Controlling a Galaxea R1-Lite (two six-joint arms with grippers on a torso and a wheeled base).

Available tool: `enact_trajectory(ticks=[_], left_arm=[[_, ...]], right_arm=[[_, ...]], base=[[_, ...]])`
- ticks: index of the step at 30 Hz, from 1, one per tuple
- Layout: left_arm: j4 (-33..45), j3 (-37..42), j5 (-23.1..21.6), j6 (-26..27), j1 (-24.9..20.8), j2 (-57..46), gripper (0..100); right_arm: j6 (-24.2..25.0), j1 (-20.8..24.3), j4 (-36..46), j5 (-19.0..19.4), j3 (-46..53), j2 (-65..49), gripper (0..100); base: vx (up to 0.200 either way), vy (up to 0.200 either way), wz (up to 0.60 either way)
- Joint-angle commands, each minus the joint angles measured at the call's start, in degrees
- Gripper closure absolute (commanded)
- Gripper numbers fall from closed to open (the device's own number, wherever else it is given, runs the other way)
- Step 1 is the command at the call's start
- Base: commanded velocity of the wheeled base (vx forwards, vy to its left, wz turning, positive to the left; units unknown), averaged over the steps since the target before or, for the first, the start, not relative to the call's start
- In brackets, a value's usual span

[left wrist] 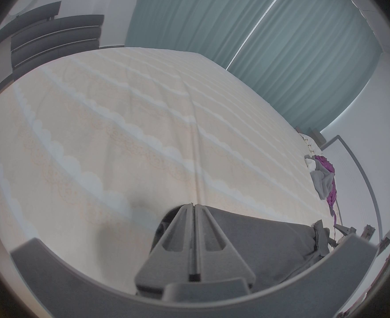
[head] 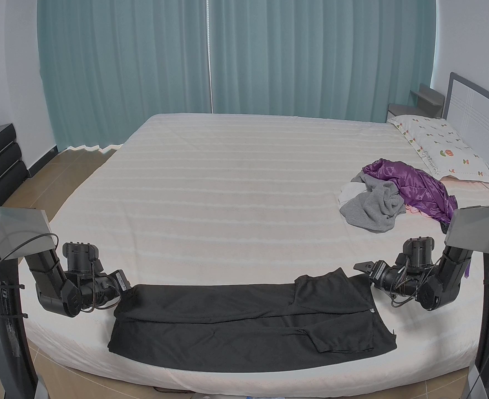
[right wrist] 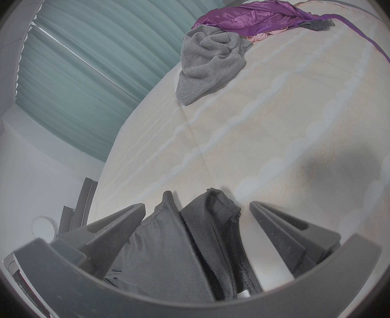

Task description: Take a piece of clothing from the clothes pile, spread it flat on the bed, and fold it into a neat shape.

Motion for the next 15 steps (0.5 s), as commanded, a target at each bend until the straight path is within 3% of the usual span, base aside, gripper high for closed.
enact_trajectory(ticks=[1,15], left_arm=[[0.0,-0.3,0.7,-0.3,0.8,0.4,100],[-3.6,-0.5,1.8,-3.2,2.5,0.2,100]], right_arm=[[0.0,0.1,-0.1,0.0,-0.1,0.2,0],[0.2,0.0,-0.1,0.0,-0.2,0.2,0]], base=[[0.000,0.000,0.00],[0.000,0.000,0.00]])
